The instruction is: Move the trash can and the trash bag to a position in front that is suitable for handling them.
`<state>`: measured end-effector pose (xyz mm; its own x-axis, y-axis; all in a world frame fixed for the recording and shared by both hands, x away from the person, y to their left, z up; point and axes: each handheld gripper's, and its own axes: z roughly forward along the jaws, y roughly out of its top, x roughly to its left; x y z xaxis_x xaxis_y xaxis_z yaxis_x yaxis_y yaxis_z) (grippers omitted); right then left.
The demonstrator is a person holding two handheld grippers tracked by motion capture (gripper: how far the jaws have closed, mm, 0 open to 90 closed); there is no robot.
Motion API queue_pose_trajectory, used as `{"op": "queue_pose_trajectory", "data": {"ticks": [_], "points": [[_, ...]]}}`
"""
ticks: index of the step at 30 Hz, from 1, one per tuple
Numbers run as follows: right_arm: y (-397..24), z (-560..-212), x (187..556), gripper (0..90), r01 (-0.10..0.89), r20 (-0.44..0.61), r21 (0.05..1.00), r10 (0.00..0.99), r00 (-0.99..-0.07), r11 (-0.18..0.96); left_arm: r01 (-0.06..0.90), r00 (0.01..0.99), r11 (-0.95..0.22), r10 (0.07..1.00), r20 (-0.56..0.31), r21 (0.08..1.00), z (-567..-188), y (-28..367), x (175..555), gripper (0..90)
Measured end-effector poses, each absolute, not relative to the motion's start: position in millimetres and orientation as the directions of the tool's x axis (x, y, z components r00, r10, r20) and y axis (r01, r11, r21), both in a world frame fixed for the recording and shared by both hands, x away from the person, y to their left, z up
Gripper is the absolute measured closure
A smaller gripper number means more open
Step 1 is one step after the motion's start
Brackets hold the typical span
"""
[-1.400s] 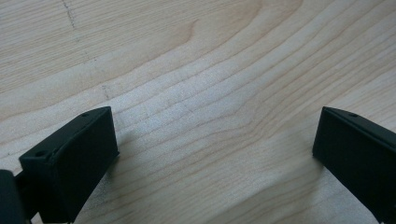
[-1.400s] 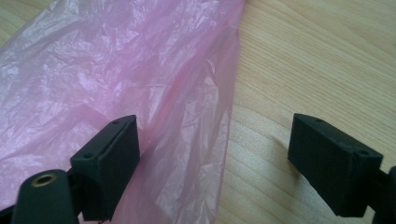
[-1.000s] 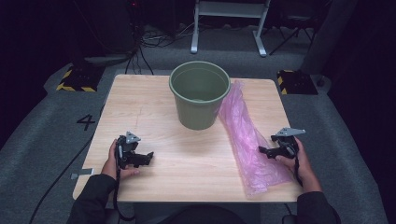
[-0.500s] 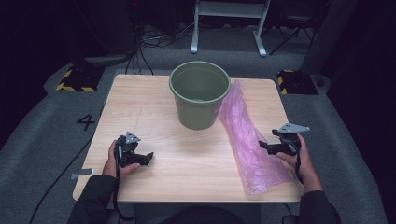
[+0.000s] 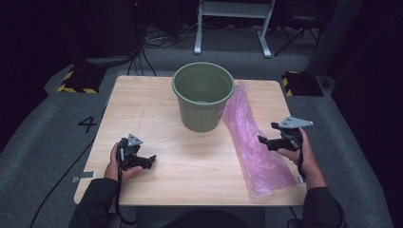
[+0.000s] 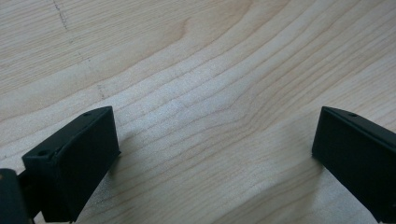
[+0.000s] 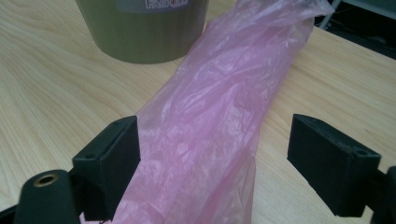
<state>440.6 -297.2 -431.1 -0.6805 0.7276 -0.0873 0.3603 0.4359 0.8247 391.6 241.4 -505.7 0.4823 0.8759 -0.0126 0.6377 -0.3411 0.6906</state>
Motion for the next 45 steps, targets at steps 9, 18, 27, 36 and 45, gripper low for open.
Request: {"op": "queue_pose_trajectory", "data": {"ticks": [9,18,27,36,45], "points": [[-282.8,-410.8,449.0,18.1,0.317,-0.103,0.837,0.698,-0.708,0.446,0.638,0.483,-0.341,0.876,-0.013,0.69,-505.7,241.4,391.6,0.5],[-268.0,-398.1,456.8,20.8,0.293,-0.098,0.85,0.679,-0.728,0.437,0.638,0.483,-0.341,0.876,-0.013,0.691,-505.7,241.4,391.7,0.4],[-245.4,-377.9,465.6,20.7,0.262,-0.114,0.857,0.659,-0.744,0.444,0.638,0.482,-0.341,0.876,-0.013,0.691,-505.7,241.4,391.6,0.4],[-226.5,-358.9,472.1,20.0,0.214,-0.13,0.874,0.634,-0.762,0.436,0.638,0.483,-0.341,0.876,-0.013,0.69,-505.7,241.4,391.6,0.4],[-213.7,-345.4,475.3,20.3,0.183,-0.154,0.878,0.625,-0.765,0.441,0.638,0.483,-0.341,0.876,-0.013,0.691,-505.7,241.4,391.6,0.4]]}}
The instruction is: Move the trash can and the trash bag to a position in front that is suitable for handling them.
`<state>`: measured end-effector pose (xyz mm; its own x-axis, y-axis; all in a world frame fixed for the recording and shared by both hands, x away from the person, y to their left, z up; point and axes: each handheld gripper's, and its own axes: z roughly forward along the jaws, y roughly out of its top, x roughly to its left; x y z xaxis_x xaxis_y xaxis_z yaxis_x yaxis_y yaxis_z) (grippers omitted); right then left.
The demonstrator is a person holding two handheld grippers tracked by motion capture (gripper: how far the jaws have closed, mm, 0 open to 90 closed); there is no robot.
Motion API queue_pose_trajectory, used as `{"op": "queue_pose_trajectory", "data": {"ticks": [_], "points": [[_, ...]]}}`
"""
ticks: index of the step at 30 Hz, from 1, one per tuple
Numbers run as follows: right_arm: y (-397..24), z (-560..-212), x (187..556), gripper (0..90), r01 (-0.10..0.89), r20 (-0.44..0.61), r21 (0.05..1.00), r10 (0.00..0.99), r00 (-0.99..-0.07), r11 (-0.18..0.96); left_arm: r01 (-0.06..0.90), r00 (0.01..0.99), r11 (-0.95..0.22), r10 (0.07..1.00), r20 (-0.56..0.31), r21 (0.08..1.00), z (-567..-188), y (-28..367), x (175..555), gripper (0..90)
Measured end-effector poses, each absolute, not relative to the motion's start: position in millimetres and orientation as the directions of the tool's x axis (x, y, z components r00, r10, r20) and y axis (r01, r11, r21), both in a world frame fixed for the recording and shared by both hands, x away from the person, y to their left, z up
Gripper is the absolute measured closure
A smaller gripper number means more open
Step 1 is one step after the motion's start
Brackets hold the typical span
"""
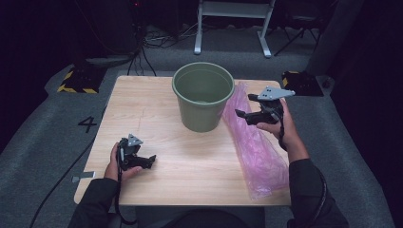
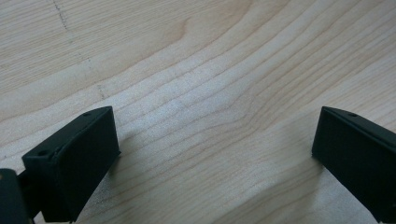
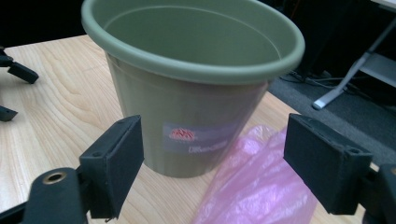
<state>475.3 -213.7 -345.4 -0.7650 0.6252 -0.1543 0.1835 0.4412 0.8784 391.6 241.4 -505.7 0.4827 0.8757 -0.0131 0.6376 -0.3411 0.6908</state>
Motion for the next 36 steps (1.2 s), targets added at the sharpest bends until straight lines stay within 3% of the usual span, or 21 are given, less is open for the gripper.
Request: {"op": "queue_pose_trajectory", "data": {"ticks": [19,36], "points": [[-170.4,-327.8,480.0,19.9,0.122,-0.176,0.884,0.564,-0.807,0.451,0.638,0.483,-0.342,0.876,-0.013,0.69,-505.7,241.5,391.6,0.5],[-125.7,-338.9,502.4,18.7,0.129,-0.166,0.852,0.495,-0.853,0.508,0.637,0.482,-0.342,0.876,-0.011,0.691,-505.6,241.4,390.8,0.5]]}}
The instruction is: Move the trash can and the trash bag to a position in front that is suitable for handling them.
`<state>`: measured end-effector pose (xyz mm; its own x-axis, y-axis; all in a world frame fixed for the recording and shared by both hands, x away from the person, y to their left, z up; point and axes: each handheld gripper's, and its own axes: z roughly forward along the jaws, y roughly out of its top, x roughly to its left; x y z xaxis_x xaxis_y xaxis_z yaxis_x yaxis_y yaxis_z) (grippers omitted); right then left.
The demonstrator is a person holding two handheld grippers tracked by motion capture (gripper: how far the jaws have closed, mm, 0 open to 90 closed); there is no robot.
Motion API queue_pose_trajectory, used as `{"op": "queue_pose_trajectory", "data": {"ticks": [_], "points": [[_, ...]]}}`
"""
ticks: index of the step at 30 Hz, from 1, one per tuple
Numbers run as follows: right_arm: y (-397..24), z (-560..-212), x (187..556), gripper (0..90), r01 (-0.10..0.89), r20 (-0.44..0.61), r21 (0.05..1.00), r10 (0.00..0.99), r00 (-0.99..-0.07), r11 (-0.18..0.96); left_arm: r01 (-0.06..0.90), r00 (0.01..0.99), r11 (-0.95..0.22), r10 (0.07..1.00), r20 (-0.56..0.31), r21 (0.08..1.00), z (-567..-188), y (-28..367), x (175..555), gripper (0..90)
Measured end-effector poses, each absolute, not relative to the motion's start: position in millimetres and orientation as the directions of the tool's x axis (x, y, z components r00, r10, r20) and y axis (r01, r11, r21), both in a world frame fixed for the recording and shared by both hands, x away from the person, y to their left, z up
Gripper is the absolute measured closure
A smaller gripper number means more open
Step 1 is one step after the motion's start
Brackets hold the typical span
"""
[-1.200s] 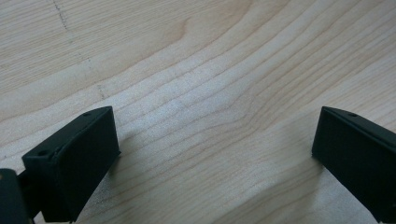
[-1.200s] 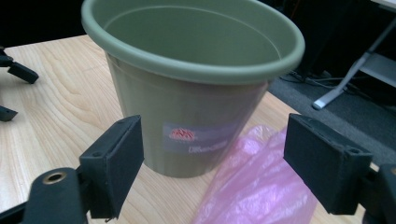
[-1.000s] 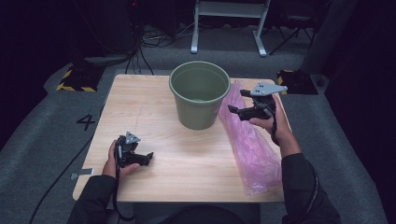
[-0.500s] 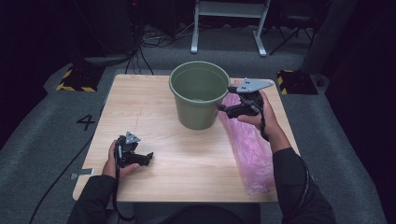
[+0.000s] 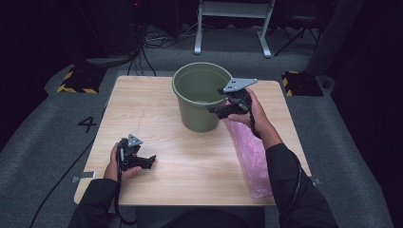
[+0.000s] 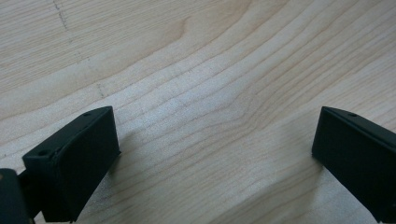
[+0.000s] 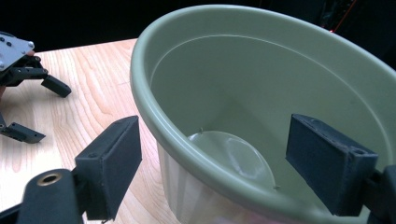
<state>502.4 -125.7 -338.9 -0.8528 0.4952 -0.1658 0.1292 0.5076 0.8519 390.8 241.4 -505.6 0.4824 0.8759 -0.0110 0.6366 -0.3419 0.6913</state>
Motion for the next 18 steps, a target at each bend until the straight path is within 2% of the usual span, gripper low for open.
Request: {"op": "queue_pose_trajectory", "data": {"ticks": [7,8,9,18], "points": [[-110.9,-344.3,507.1,25.6,0.139,-0.153,0.837,0.47,-0.869,0.529,0.636,0.483,-0.344,0.875,-0.01,0.691,-505.5,241.5,390.3,0.5],[-105.5,-347.7,509.0,33.2,0.141,-0.151,0.824,0.452,-0.879,0.549,0.636,0.483,-0.344,0.875,-0.01,0.691,-505.4,241.5,390.3,0.5],[-103.8,-348.8,510.0,36.6,0.144,-0.148,0.819,0.447,-0.882,0.556,0.636,0.483,-0.344,0.875,-0.009,0.69,-505.4,241.5,390.3,0.5],[-91.6,-348.5,514.0,58.8,0.097,-0.172,0.786,0.365,-0.915,0.611,0.636,0.483,-0.344,0.875,-0.01,0.691,-505.5,241.5,390.3,0.5]]}}
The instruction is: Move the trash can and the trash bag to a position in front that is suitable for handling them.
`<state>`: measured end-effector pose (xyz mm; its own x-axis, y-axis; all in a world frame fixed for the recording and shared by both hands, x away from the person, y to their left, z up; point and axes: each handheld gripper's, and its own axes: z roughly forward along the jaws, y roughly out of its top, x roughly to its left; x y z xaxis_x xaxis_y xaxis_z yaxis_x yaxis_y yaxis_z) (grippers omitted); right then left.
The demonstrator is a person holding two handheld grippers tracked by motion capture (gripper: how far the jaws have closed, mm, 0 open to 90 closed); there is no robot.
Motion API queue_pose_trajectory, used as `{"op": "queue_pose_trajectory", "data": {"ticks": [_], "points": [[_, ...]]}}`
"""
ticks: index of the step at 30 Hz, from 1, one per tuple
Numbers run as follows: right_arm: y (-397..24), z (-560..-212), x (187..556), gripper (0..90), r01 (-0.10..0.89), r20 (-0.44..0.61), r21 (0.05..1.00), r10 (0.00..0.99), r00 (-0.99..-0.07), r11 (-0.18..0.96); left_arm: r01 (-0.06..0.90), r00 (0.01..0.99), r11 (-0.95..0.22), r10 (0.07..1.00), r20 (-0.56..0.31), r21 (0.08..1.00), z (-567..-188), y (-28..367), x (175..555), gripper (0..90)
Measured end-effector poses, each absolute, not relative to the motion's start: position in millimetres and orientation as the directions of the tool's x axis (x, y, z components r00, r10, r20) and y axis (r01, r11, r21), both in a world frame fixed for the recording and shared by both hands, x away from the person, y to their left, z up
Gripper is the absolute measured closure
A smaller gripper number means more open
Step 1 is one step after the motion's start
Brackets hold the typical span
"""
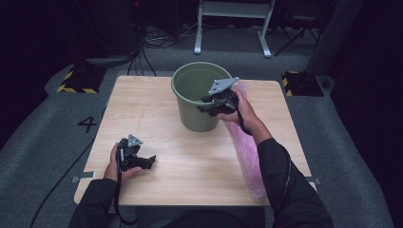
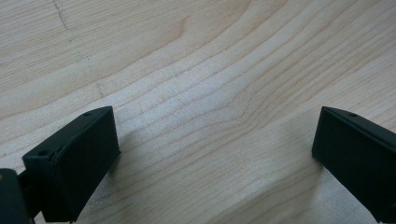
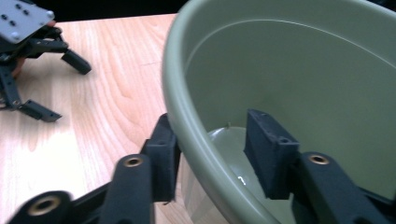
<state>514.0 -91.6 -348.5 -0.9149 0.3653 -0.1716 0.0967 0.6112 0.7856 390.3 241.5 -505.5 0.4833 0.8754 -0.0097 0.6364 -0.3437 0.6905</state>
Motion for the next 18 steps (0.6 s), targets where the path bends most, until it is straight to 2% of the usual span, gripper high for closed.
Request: {"op": "queue_pose_trajectory", "data": {"ticks": [5,18], "points": [[-85.7,-344.9,508.6,73.4,0.04,-0.215,0.771,0.32,-0.923,0.635,0.636,0.483,-0.344,0.875,-0.009,0.691,-505.5,241.5,390.3,0.5],[-78.2,-342.1,492.0,75.4,-0.015,-0.242,0.756,0.258,-0.935,0.655,0.636,0.483,-0.343,0.875,-0.01,0.691,-505.5,241.5,390.3,0.5]]}}
